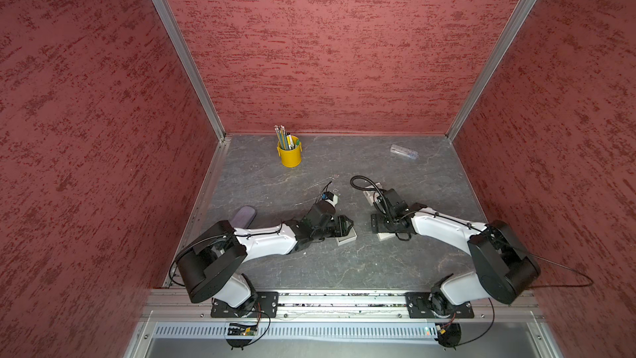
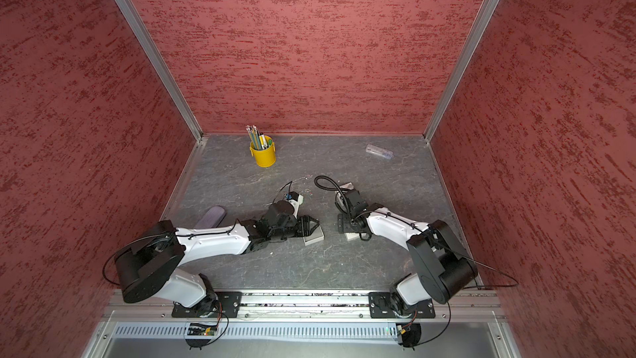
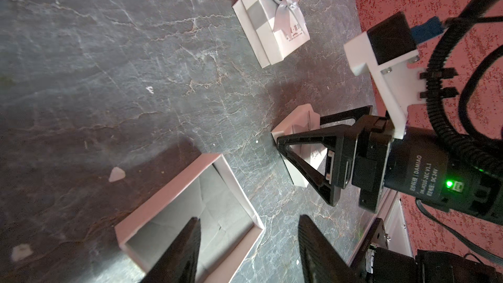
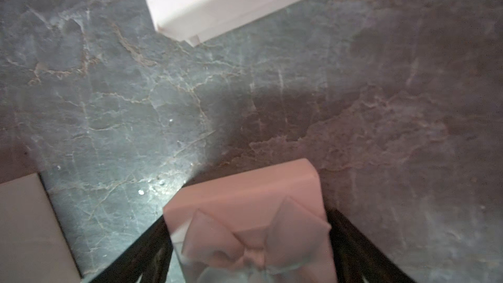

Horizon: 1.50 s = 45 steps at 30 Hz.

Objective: Take the necklace out of the lift-off lid jewelry box
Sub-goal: Pick up the lid from the center of the board, then close the lid on the jewelry box.

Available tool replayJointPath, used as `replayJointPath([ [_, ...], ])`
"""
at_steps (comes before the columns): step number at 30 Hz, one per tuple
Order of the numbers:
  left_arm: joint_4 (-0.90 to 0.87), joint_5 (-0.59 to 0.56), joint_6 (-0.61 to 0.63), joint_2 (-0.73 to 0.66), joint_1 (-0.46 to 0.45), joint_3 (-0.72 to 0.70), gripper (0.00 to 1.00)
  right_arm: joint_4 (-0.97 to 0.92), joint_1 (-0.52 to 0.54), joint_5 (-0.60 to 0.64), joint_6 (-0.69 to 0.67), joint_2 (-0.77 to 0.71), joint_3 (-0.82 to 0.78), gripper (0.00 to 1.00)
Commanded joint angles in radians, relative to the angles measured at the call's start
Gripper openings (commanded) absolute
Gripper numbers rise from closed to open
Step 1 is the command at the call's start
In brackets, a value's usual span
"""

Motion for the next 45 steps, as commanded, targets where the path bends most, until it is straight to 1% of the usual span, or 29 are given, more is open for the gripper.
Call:
replayJointPath([
  [1,-0.002,-0.013,-0.004,-0.028,0.006,-0.013,0.58,-0.076,0.006,0.006,-0.001,0.003,0.013,0.82],
  [8,-0.012,-0.019,-0.007,-0.070,0.024,-0.042,0.58,-0.108,0.007,-0.021,-0.002,-0.022,0.040,0.77],
  [9,-0.018,-0.020,-0.007,-0.081,0.029,-0.047,0.58,-0.111,0.007,-0.028,0.000,-0.052,0.045,0.76],
  [13,-0.054,-0.034,-0.003,-0.157,0.059,-0.081,0.58,-0.122,0.008,-0.056,0.005,-0.077,0.067,0.75],
  [18,-0.082,-0.022,-0.021,-0.271,0.119,-0.167,0.58,-0.135,0.023,-0.097,-0.004,-0.096,0.119,0.71],
  [20,-0.090,-0.016,-0.033,-0.314,0.136,-0.206,0.57,-0.122,0.041,-0.123,-0.009,-0.097,0.142,0.70],
  [24,-0.084,-0.004,-0.067,-0.358,0.140,-0.267,0.52,-0.083,0.082,-0.168,-0.016,-0.072,0.177,0.70],
  [30,0.000,0.030,-0.115,-0.316,0.124,-0.317,0.41,-0.048,0.148,-0.204,-0.039,0.032,0.221,0.69],
  [35,0.123,0.054,-0.161,-0.240,0.108,-0.338,0.36,-0.029,0.183,-0.231,-0.044,0.078,0.242,0.68],
  [45,0.204,0.062,-0.190,-0.130,0.078,-0.315,0.33,-0.003,0.218,-0.241,-0.030,0.094,0.255,0.68],
])
